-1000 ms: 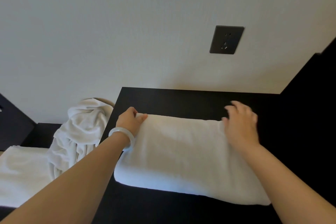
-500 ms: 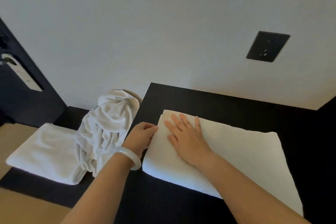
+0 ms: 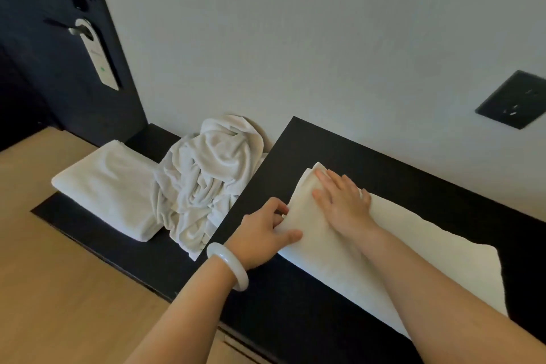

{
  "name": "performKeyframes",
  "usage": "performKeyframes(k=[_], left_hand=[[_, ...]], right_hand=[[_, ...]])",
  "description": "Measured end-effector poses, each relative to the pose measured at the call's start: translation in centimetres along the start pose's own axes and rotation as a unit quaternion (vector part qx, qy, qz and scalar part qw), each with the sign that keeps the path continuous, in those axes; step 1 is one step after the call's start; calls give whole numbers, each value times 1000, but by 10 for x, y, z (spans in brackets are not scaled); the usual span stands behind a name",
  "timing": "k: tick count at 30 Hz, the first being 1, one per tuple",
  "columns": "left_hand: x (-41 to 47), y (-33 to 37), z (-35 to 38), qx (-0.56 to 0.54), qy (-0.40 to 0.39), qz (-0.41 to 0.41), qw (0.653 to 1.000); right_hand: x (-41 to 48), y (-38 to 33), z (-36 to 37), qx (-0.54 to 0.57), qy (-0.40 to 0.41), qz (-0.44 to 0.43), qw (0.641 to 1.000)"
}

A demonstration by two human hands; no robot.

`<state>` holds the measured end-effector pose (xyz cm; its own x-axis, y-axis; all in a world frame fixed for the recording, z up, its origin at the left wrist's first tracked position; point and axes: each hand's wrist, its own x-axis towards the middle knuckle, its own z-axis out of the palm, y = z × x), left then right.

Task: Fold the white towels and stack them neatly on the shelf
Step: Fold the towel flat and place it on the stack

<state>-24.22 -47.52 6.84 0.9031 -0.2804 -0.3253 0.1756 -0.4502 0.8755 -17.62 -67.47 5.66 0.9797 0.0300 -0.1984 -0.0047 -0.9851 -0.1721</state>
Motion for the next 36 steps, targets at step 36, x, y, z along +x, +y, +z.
performKeyframes(k=[36], left_hand=[[59,20,83,501,79,97,857]], right_hand=[[-44,17,14,-25,139,-10,990]])
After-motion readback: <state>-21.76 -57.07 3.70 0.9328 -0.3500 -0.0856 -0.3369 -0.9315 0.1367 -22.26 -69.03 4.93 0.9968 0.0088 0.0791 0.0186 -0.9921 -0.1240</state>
